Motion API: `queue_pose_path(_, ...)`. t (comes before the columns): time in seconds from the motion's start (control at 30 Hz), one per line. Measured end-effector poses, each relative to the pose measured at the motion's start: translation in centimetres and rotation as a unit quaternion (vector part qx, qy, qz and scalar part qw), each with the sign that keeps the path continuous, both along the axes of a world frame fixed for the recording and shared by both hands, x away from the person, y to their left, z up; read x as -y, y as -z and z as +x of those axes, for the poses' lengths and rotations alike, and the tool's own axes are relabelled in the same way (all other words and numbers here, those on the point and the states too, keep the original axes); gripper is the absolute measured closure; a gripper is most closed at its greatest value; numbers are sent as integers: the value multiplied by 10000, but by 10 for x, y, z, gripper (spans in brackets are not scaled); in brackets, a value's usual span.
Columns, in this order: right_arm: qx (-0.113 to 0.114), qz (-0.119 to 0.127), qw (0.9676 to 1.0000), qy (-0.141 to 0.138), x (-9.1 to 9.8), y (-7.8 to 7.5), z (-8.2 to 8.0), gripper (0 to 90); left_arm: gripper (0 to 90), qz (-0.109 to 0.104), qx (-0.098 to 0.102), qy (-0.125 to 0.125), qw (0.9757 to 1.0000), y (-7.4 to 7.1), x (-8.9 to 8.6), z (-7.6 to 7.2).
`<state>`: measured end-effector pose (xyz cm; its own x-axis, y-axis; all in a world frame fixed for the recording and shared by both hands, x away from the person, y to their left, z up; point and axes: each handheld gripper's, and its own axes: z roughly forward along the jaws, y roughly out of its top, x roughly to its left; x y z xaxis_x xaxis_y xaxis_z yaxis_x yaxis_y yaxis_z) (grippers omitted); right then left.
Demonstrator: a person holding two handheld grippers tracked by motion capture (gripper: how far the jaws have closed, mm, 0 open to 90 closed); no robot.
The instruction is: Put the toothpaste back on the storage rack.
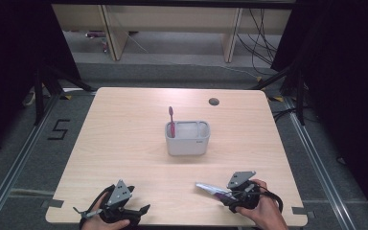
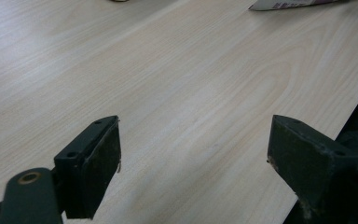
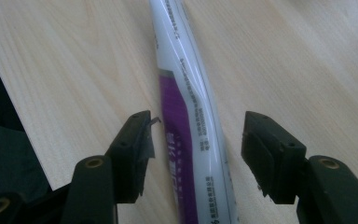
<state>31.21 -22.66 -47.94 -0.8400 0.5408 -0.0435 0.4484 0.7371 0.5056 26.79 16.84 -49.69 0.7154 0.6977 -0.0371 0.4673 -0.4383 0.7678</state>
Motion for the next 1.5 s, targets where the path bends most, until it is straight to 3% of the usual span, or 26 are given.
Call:
queue_pose_path(0.07,-43,-59,10000,46,-1,-1,0,467,169,67,-76,60,9999,0,-1,0)
queue_pose_path(0.1,-61,-79,9999,110,-2,-1,0,473,169,4,-57,43,10000,0,0,0)
queue_pose_path(0.27,-190,-217,9996,-40,-7,0,4,514,169,89,-70,60,9999,-1,-1,1)
queue_pose_path(0.33,-248,-313,9992,-5,-9,-1,5,525,169,-36,-82,32,10000,0,0,0)
queue_pose_path(0.53,-253,-469,9985,-147,-14,0,7,548,169,-70,-26,4,10000,0,0,0)
queue_pose_path(0.6,-324,-546,9978,-177,-15,0,10,560,169,-77,-29,-4,10000,0,0,0)
queue_pose_path(0.63,-367,-596,9975,-64,-16,-1,9,566,169,-77,-29,-4,10000,0,0,0)
queue_pose_path(0.67,-354,-617,9973,-165,-16,-1,10,569,169,36,-15,12,10000,-1,-2,0)
queue_pose_path(0.77,-433,-655,9966,-260,-17,-1,13,574,169,-32,-18,-6,10000,0,-1,0)
queue_pose_path(0.83,-512,-746,9958,-119,-18,-2,12,574,169,-60,-22,-6,10000,0,-1,-1)
queue_pose_path(1.5,-897,-1119,9895,-173,-25,-3,21,623,170,-31,-23,6,10000,-1,-1,-1)
